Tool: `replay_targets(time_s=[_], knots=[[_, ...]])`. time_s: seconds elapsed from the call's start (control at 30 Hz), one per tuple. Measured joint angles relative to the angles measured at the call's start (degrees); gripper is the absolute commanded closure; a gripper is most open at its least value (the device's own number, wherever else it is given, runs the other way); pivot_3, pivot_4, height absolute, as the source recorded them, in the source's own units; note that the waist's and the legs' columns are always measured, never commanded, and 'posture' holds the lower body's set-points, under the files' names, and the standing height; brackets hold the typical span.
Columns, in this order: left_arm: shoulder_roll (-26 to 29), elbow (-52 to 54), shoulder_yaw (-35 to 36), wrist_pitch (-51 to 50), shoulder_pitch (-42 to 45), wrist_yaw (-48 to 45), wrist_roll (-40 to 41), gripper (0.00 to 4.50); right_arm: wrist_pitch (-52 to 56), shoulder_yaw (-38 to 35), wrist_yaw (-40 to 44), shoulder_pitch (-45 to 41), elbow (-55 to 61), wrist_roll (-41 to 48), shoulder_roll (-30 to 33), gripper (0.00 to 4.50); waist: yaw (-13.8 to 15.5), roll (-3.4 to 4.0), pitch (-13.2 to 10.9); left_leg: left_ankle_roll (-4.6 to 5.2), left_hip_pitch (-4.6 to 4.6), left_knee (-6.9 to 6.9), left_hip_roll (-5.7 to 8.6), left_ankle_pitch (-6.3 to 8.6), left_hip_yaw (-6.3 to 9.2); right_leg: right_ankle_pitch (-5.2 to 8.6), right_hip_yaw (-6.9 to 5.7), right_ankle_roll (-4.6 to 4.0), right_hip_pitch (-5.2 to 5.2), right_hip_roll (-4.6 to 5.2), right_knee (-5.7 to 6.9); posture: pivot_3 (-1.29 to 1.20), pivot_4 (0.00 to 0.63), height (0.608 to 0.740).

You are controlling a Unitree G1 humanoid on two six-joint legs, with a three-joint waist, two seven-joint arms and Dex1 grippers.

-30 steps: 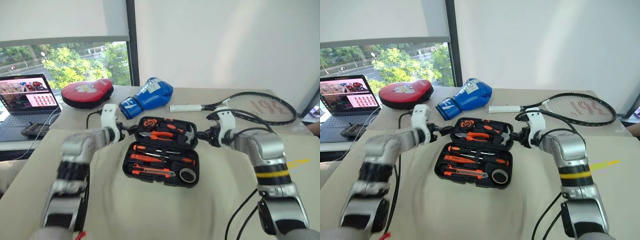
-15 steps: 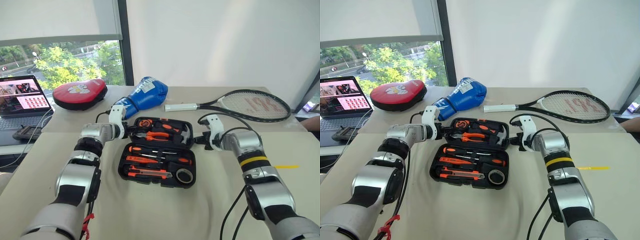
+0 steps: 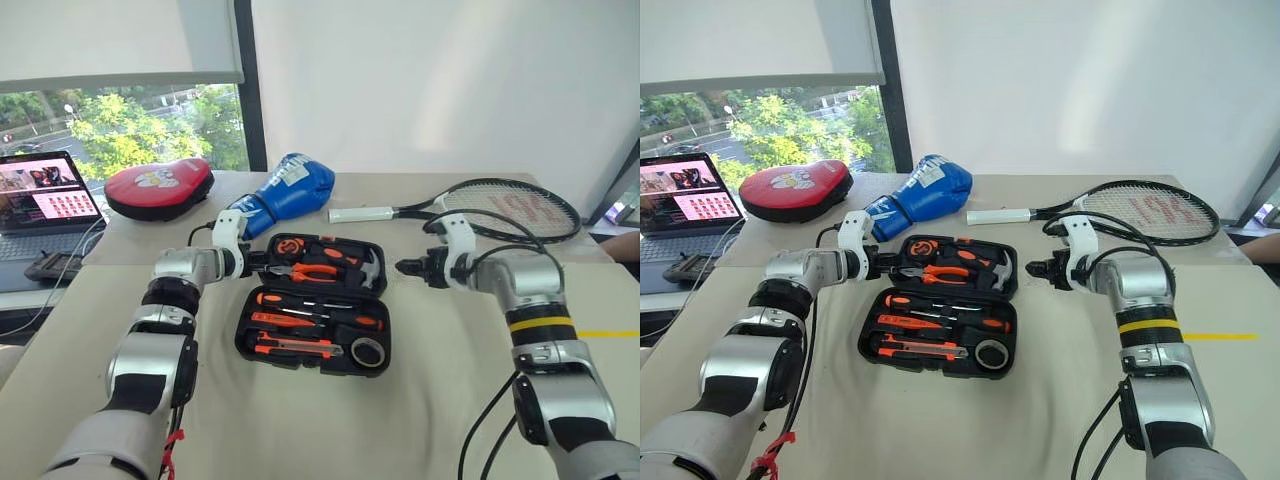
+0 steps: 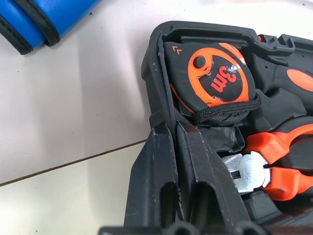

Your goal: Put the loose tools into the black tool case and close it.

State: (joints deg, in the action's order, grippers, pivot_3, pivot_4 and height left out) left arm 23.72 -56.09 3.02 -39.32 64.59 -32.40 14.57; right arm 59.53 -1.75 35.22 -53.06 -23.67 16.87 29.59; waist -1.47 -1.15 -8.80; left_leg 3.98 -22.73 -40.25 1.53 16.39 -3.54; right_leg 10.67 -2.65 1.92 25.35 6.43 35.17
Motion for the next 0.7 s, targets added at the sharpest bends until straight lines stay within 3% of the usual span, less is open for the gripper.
replay_targets(time_s=[0.27,0.57,0.7], knots=[[-0.7,1.13,-0.15,-0.33,-0.04,-1.41,-1.51,4.5,-2.23,2.18,-1.31,-1.84,-6.73,-1.86,-5.1,1.74,0.28,0.0,0.0,0.01,-0.06,0.0,0.09,0.0,0.0,-0.01,0.02,0.01,0.07,0.04,0.02,0.0,0.15,0.74],[-0.34,2.58,-0.2,-1.03,-0.97,-2.22,-2.97,4.5,-8.56,3.69,1.02,-3.64,-11.19,-4.39,-4.79,4.47,0.2,0.0,0.01,0.01,0.15,-0.04,0.06,0.0,-0.01,-0.02,0.03,0.01,-0.14,0.02,0.08,0.0,0.15,0.74],[-0.3,5.34,0.1,-2.5,-2.42,-3.72,-2.83,4.5,-8.49,3.79,2.79,-2.96,-10.42,-4.37,-3.67,4.47,0.49,0.0,0.01,0.01,0.15,-0.04,0.07,0.0,0.0,-0.02,0.05,0.02,-0.13,0.04,0.08,0.0,0.15,0.74]])
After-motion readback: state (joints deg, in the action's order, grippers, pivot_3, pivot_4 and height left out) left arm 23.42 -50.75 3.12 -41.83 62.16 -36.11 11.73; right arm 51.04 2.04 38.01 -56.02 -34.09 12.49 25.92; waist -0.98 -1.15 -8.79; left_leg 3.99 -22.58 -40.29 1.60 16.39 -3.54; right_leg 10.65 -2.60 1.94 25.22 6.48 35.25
